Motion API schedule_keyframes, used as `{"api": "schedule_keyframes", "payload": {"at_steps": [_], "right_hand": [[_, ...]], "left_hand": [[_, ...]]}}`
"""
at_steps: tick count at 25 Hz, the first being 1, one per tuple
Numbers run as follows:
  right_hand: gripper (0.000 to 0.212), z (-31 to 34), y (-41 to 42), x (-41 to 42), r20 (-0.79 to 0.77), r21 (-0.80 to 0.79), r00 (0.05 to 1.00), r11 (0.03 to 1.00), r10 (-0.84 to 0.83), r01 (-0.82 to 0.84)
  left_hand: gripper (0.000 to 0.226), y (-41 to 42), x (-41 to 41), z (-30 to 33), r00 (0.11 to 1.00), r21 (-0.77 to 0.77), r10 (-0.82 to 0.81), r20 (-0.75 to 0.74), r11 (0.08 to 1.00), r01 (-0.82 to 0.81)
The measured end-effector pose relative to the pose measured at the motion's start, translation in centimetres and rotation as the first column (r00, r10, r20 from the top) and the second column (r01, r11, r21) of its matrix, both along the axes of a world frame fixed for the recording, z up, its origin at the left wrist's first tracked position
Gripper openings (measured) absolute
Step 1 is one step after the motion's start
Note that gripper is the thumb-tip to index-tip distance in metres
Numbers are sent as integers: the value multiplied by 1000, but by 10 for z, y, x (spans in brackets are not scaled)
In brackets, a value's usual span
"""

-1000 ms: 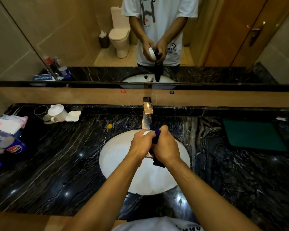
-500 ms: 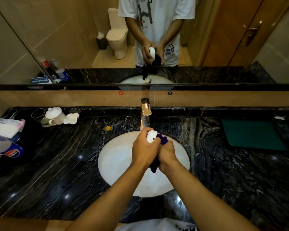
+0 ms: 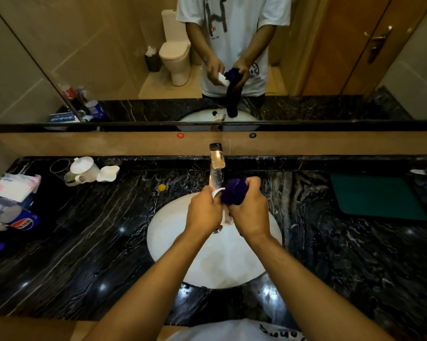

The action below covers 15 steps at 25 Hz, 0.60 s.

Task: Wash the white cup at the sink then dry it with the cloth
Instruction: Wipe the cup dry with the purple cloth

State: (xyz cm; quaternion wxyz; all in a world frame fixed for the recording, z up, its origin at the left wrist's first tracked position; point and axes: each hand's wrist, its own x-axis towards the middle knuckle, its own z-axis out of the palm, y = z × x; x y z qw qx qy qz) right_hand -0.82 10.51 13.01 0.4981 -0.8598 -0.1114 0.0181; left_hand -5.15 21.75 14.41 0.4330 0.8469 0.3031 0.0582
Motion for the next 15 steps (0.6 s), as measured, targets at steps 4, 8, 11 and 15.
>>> {"api": "schedule_keyframes", "payload": {"at_steps": [4, 8, 11, 15], "right_hand": [[69, -8, 0, -13, -226, 181, 950, 949, -216, 259], [63, -13, 15, -21, -597, 297, 763, 816, -246, 496], [38, -14, 25, -23, -752, 377, 642, 702, -148, 604], [49, -14, 12, -16, -623, 361, 752, 775, -213, 518]], "left_hand": [[19, -13, -1, -2, 996, -25, 72, 46, 997, -71], [7, -33, -5, -1, 953, -170, 275, 127, 952, -253], [8, -40, -3, 4, 927, -297, 335, 168, 914, -276], [16, -25, -10, 1, 984, -278, 124, 129, 957, -84]]}}
